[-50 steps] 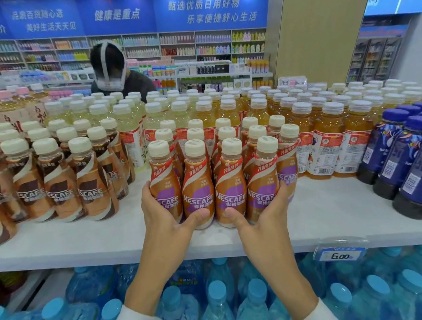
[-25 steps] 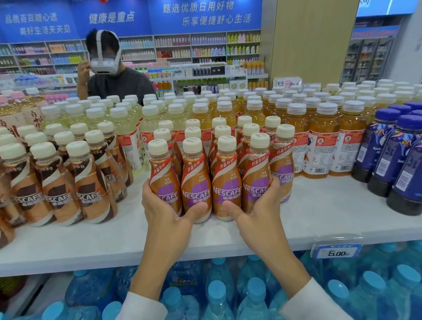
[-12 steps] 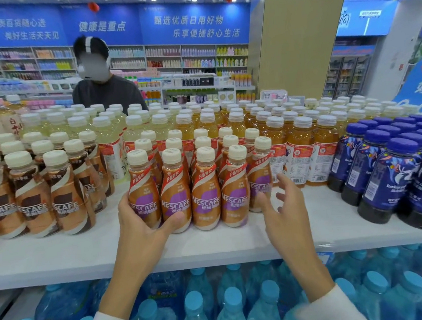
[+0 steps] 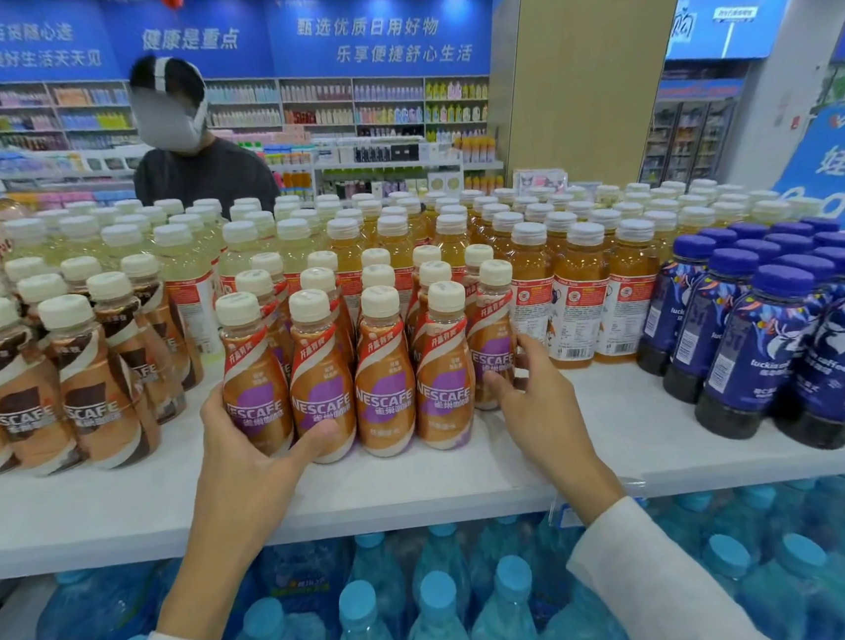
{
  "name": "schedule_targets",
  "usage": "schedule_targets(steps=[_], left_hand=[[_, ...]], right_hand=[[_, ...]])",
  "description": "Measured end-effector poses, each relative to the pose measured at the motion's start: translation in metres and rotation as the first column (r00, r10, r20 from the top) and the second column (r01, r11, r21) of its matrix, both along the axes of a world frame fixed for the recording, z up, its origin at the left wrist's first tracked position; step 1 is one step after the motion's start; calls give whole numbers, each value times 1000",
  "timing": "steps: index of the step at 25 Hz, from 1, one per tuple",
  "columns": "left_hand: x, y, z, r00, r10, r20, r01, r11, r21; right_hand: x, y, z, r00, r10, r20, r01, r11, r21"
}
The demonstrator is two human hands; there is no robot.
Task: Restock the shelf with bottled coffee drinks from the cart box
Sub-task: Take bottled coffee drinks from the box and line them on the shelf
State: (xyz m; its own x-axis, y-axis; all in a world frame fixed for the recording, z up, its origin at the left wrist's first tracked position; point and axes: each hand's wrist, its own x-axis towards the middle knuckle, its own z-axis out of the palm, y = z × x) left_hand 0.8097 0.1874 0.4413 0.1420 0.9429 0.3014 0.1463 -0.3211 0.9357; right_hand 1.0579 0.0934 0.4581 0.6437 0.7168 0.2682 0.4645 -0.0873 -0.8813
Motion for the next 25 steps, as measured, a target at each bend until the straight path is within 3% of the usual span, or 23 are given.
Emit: schedule_targets(steps=[14, 25], left_hand=[[-1, -3, 3, 1000, 6, -20, -6, 1000, 3], [-1, -4, 5, 999, 13, -52, -13, 1000, -3]], right_hand=[[11, 12, 0, 1000, 19, -16, -20, 999, -27], [35, 7, 6, 983, 182, 15, -179, 976, -121]])
